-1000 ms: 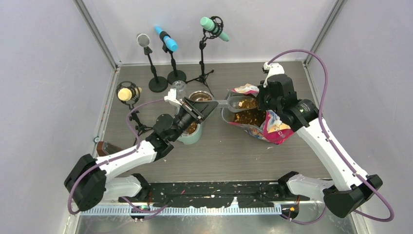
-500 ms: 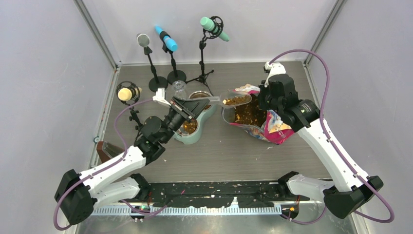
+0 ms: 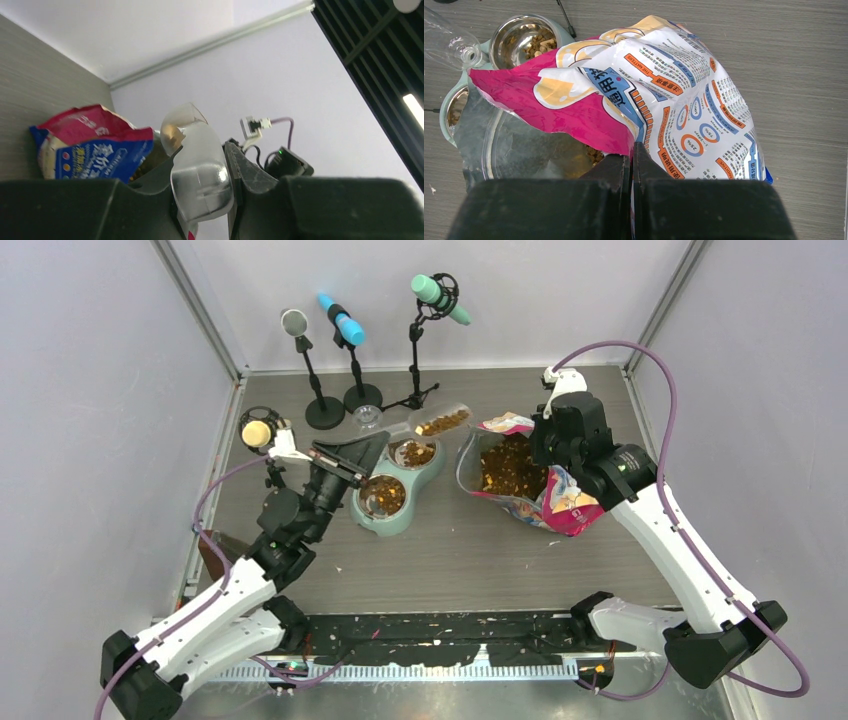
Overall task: Serve the pet food
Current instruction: Pour the pet food into the pet food bowl.
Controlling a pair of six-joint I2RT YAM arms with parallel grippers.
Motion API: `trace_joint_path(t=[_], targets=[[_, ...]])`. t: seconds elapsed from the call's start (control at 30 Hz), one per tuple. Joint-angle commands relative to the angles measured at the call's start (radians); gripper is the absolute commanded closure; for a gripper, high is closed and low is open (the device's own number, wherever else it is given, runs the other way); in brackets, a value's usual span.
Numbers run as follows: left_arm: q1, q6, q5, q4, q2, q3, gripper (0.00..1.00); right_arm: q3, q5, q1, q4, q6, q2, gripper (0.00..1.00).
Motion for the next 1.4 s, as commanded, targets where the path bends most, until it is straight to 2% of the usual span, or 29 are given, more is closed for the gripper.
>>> trace_joint_path(t=[0.0, 0.27, 0.6, 1.03, 1.37], targets=[[0.033, 0.046, -0.129, -0.060, -0.035, 0.005, 1.00, 0.053, 0.026, -0.007, 0.009, -0.003, -0.046, 0.95], [0.052, 0.128, -0.284, -0.142, -0.023, 0.043, 1.00, 0.051, 0.025, -0.008, 0.008, -0.001, -0.049, 0.95], [0.052, 0.174, -0.454, -0.152, 0.068, 0.061, 1.00, 0.055, 0.029, -0.010, 0.008, -0.005, -0.052, 0.95], [0.052, 0.189, -0.564, -0.188, 0.252, 0.120, 1.00, 0.051, 0.032, -0.022, 0.006, -0.011, -0.058, 0.95], [0.049, 0.205, -0.589, -0.195, 0.409, 0.208, 1.00, 0.047, 0.035, -0.031, 0.004, -0.014, -0.059, 0.95]])
